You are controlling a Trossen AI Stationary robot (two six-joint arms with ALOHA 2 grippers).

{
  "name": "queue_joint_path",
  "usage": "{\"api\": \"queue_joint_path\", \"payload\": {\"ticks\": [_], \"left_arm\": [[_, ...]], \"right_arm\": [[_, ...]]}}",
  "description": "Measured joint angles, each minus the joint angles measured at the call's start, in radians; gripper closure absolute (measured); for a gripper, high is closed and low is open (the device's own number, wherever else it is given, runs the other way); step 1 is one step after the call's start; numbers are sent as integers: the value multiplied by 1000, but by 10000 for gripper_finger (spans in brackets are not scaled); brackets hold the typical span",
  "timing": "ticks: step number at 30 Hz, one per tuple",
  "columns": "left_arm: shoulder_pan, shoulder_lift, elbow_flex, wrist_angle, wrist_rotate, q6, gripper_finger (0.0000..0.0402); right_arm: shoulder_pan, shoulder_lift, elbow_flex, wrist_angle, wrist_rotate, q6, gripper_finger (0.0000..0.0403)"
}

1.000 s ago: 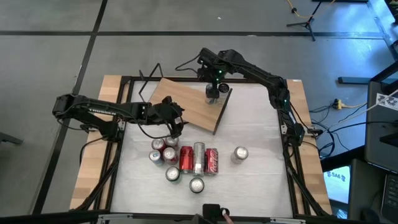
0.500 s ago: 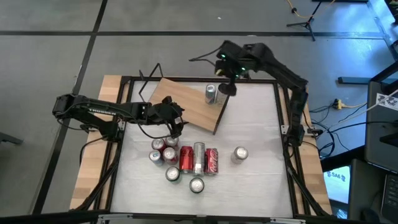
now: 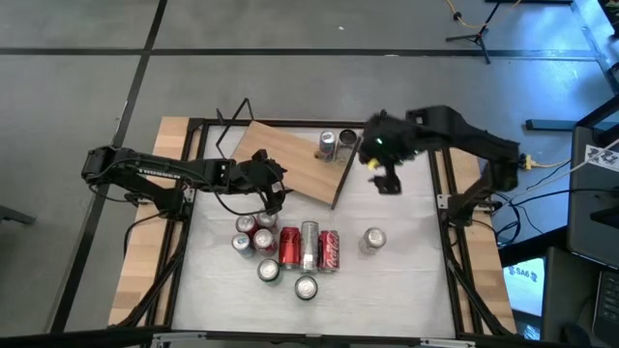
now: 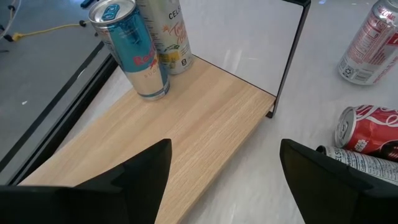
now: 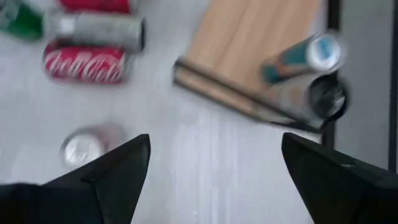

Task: Place canned beverage on shelf
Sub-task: Put the right silver soda can on the shelf

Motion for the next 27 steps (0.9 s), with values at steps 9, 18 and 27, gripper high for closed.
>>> {"api": "queue_joint_path", "payload": {"ticks": [9, 18, 27], "left_arm": [[0, 0, 0, 0, 0, 0, 114], [0, 0, 0, 0, -4, 0, 114], [1, 0, 0, 8, -6, 0, 114]], "right_arm": [[76, -210, -388, 220, -10, 153, 45], [149, -212, -560, 398, -109, 221, 45], [207, -199, -624, 466, -193, 221, 45]]}}
